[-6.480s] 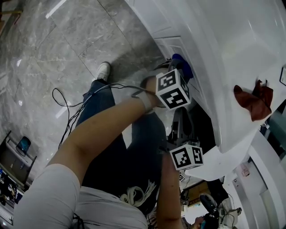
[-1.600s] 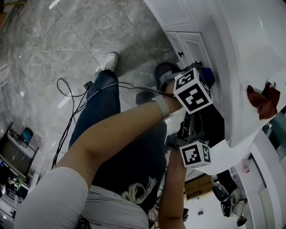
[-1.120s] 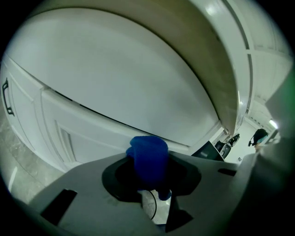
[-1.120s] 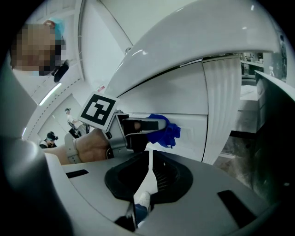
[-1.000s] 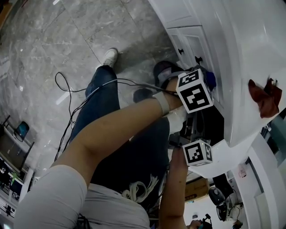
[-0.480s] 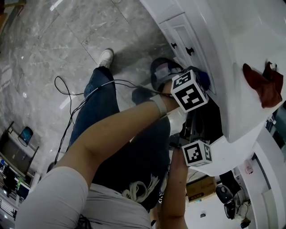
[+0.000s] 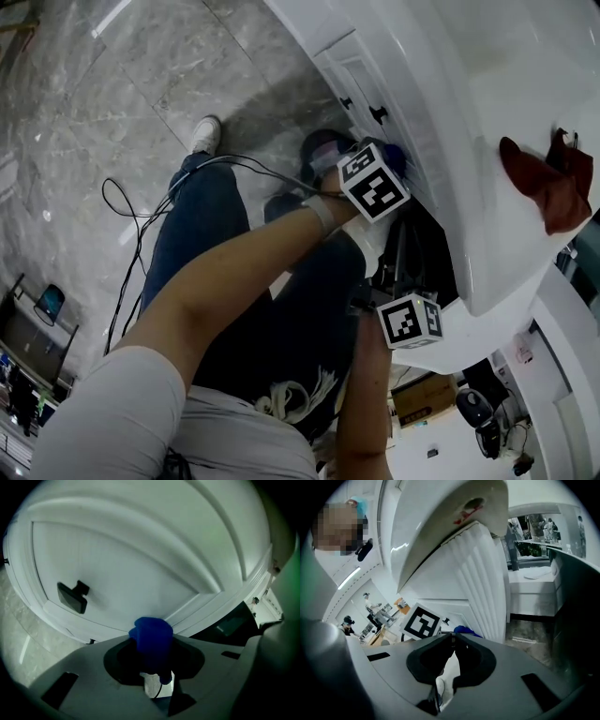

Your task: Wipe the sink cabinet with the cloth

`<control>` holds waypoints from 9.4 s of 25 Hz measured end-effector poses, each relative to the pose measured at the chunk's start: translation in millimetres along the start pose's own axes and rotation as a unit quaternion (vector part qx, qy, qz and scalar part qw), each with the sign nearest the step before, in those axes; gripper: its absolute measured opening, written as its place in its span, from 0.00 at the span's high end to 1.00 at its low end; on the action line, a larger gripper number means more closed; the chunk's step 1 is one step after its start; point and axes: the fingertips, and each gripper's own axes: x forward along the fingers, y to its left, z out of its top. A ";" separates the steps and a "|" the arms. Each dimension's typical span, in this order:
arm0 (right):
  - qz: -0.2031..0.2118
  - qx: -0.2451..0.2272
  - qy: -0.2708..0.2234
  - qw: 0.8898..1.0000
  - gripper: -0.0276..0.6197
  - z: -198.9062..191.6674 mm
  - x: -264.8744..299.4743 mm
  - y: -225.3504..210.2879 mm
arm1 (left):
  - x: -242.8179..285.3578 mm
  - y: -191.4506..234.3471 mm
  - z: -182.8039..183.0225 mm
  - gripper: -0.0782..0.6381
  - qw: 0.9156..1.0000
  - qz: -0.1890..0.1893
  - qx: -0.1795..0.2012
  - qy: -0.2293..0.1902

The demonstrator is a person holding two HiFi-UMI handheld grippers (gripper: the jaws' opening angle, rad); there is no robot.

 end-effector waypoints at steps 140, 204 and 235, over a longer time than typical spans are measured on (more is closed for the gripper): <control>-0.034 0.038 -0.035 0.998 0.90 -2.5 -6.8 55.8 | -5.2 101.5 -7.4 0.74 0.992 0.013 -0.118 -0.034; 0.058 -0.119 -0.281 0.950 0.90 292.5 -245.0 277.8 | -548.3 -158.0 262.9 0.73 0.933 -0.055 0.225 -0.275; 0.053 -0.154 -0.323 0.932 0.90 311.6 -275.7 291.3 | -572.1 -163.7 273.3 0.73 0.922 -0.065 0.215 -0.314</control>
